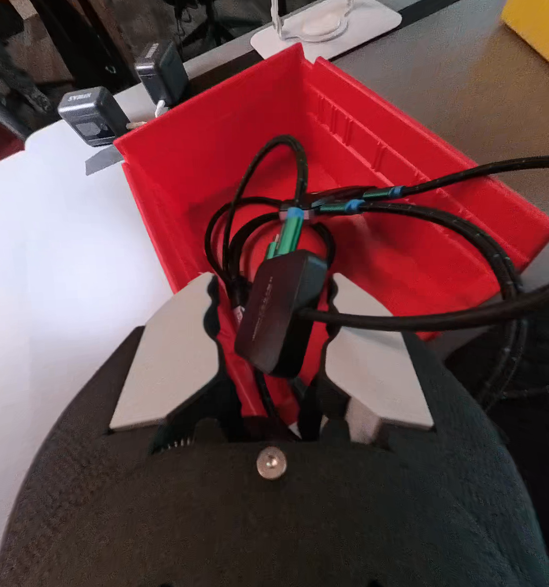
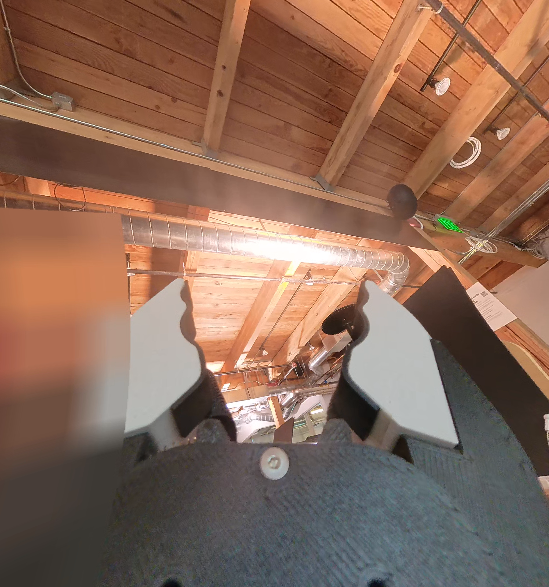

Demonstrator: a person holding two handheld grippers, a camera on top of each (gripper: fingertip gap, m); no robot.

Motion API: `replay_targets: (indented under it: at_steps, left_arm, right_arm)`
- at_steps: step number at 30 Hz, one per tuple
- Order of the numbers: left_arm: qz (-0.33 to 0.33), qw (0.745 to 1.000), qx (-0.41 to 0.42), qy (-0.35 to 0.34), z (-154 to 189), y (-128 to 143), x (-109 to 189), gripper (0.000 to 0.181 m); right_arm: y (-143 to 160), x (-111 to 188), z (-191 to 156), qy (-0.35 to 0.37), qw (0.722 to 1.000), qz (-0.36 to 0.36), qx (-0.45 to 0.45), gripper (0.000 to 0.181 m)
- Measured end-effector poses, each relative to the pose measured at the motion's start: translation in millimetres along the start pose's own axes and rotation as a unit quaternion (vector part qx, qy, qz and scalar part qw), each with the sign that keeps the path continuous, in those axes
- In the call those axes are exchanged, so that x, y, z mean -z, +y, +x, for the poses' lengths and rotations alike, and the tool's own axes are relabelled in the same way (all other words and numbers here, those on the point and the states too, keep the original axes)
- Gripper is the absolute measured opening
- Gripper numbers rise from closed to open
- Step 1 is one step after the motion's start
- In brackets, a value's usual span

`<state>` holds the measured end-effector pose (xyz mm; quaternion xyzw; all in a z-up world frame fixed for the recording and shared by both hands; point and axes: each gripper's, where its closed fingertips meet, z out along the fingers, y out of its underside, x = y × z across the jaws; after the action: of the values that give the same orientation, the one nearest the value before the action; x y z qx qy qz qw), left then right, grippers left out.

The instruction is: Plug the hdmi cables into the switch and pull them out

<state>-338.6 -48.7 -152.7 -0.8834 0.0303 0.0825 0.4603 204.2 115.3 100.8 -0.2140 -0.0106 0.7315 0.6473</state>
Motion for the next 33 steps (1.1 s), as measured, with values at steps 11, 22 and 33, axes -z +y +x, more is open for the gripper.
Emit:
replay_targets:
  at_steps: [11,22,33]
  left_arm:
    - [0.157,0.967,-0.202,-0.016,16,-98,116,0.087]
    - [-0.07,0.925,-0.369,0.064,79,-128,15,0.081]
    - [-0.372,0.81,-0.443,0.099,63,-13,-96,0.073]
  right_arm:
    - [-5,0,0,-0.001,1.0,0.007,0.0,0.099]
    - [-11,1,-1,-0.002,1.0,0.012,0.009,0.099]
    - [-29,6,9,0.01,0.999,0.031,0.013,0.098]
